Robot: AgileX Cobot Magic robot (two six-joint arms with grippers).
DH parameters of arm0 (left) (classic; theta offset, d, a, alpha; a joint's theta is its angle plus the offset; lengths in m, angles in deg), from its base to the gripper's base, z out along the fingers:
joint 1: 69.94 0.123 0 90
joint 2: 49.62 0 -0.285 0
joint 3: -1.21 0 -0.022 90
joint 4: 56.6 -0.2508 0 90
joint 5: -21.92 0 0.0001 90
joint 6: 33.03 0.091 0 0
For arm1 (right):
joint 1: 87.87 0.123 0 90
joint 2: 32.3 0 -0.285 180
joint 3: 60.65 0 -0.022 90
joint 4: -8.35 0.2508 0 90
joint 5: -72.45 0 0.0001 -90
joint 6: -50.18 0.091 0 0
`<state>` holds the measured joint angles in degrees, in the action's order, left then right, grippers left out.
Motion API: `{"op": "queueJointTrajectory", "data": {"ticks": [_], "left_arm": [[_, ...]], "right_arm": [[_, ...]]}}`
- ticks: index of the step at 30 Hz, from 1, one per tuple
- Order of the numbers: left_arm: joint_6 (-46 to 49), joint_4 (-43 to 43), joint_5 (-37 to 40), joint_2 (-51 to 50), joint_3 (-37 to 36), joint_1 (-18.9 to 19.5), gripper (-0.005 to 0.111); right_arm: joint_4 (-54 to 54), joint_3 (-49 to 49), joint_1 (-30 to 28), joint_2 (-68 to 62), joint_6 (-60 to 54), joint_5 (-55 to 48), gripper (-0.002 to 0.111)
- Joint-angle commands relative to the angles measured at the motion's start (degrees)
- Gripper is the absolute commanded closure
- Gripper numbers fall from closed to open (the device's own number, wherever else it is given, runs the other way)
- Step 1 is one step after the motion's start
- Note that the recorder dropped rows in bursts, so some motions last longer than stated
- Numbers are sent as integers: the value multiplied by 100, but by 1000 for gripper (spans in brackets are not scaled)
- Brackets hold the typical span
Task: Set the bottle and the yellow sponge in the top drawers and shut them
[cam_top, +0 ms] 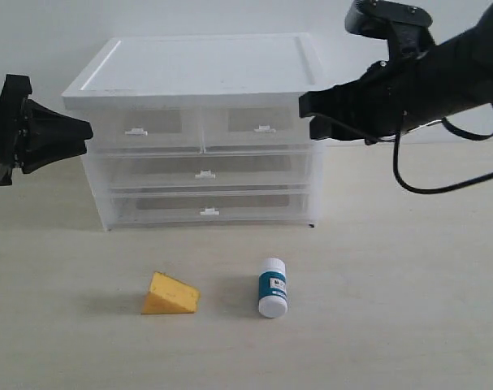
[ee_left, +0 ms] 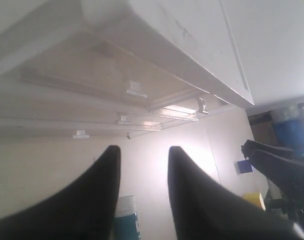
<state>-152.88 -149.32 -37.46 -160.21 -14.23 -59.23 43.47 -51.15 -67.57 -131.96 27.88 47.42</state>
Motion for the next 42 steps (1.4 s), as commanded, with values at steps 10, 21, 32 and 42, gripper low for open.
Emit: {"op": "queueJointTrajectory", "data": {"ticks": [10,21,32,42], "left_arm": [[-39,33,-102,-145,29,-153,75],[-18,300,65,-324,29,-330,75],[-18,383,252,-364,29,-330,75],[14,774,365,-572,29,-330,75]], "right_arm": [[3050,-1009,-718,-1232,-985,-1919,68],[4633,-1023,-718,-1812,-1877,-1800,90],[5599,-1173,-718,-2201,-2540,-1848,69],[5875,-1295,-718,-2426,-2623,-1518,69]]}}
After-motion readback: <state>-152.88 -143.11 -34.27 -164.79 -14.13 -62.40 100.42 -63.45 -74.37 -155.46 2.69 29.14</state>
